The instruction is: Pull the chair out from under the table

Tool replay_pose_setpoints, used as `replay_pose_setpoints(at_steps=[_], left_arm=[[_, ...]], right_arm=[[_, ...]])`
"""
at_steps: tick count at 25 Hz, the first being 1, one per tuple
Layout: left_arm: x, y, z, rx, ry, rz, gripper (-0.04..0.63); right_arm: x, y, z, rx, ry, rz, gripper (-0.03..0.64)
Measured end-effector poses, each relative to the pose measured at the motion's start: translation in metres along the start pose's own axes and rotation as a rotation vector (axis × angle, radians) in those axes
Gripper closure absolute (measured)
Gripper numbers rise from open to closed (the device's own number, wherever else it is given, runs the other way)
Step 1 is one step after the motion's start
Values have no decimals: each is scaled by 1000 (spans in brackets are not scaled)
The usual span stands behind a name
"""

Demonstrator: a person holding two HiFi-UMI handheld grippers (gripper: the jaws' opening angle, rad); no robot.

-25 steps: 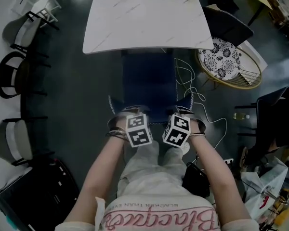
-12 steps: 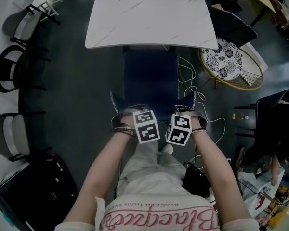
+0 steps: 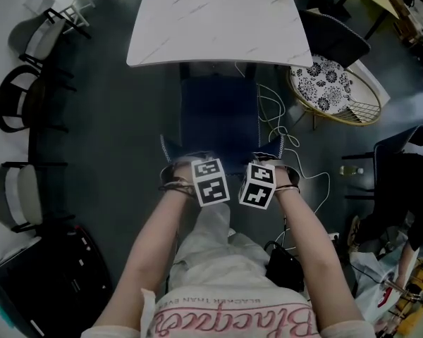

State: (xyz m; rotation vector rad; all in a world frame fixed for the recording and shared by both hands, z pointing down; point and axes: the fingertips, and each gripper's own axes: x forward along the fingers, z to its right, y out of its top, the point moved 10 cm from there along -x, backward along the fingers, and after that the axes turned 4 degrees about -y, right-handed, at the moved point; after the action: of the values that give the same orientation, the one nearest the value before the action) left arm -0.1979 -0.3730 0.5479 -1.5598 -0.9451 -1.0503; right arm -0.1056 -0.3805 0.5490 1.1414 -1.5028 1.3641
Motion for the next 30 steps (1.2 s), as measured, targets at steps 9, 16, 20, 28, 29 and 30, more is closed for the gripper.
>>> replay_pose_setpoints(at_steps=[9,16,20,28,29,30], left_arm=[[6,0,67,-4,-2,-1,483],[14,-1,128,-1,1,-8,483],[16,-4,160,-2,9,-3,483],[21,-8,222,-5,14,-4,483],[21,-9,228,-5,17,-3,483],[22,-9,235,-5,19,-4,483]], right_arm=[[-14,-11,-65,5,2,2,508],[-24,-22,-125,11,-3,9,508],[-31,-24,-157,13,-5,7,505],[-42,-31,-218,12,-20,12,502],[-43,-32,-224,12,-24,16,502],[-44,-32,-230,12,-26,19,500]])
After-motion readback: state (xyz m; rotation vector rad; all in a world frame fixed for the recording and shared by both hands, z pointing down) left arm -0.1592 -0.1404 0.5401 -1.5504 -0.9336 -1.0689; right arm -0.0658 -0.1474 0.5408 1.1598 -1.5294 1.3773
